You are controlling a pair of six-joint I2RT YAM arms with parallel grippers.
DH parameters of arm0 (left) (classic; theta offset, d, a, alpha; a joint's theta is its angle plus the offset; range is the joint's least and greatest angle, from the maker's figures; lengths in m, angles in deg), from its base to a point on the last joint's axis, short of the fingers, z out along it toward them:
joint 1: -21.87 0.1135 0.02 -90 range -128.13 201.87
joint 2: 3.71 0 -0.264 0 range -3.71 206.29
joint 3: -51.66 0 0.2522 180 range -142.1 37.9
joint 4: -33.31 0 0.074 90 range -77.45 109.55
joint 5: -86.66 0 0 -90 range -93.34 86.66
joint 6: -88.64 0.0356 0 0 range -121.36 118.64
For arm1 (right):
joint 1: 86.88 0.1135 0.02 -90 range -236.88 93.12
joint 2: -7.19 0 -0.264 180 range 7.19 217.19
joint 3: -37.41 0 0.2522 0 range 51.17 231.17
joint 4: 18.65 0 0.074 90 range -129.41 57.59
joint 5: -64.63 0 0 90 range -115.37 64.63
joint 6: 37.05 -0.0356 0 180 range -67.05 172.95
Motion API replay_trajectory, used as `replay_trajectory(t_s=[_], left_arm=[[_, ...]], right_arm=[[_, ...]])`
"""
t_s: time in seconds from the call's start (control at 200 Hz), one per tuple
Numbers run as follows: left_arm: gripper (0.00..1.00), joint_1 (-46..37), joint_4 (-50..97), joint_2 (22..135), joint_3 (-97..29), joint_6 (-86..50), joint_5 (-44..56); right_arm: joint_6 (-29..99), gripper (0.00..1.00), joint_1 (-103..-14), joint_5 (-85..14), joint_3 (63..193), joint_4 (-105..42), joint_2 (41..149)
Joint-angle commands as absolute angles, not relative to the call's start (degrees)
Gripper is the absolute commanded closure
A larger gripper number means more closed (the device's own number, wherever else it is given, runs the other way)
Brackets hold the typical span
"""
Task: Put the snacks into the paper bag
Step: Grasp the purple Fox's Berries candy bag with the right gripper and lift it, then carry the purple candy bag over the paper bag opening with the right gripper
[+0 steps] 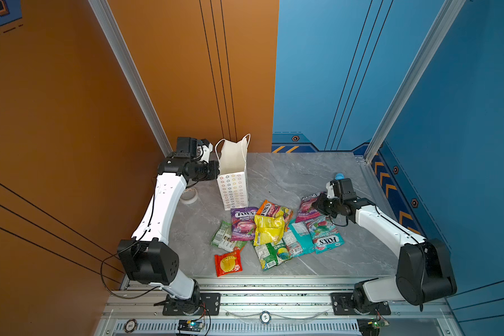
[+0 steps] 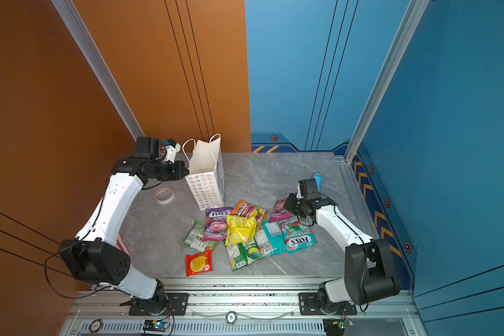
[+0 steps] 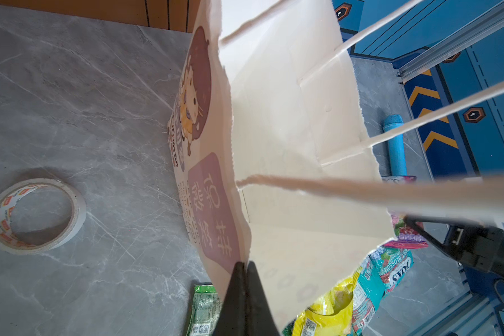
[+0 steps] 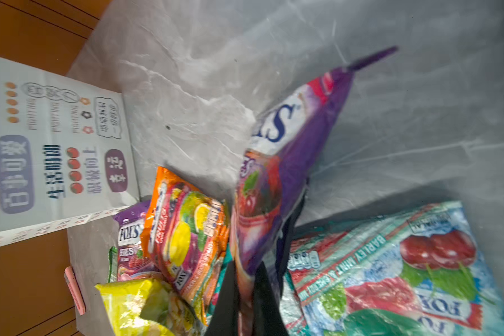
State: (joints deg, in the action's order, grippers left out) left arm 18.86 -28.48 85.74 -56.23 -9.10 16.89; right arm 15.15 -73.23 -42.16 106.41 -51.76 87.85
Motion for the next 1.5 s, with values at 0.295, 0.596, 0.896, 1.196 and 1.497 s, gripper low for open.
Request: replay_trajectory(t_s=[0.295,0.596,0.896,1.196,1.497], left_arm=[[0.97,19.3,-26.4,83.8,-54.3,-9.7,20.6],[0.97,19.3,-25.8,83.9,-53.5,-10.1,20.4],[0.97,19.6,-25.7,84.5,-53.4,-11.1,20.2],[0.97,19.8,-25.1,84.3,-53.2,-11.4,20.5],[0.98,20.0,-24.7,84.3,-52.6,-11.8,20.7]], right_arm=[[20.9,1.0,-61.8,-31.3,129.9,-57.2,88.8],[24.0,1.0,-51.9,-31.4,145.5,-60.0,91.7],[24.7,1.0,-42.4,-32.1,150.2,-59.2,91.0],[24.4,1.0,-38.1,-34.9,162.7,-59.0,101.7],[24.4,1.0,-38.3,-34.3,175.6,-60.4,112.6]])
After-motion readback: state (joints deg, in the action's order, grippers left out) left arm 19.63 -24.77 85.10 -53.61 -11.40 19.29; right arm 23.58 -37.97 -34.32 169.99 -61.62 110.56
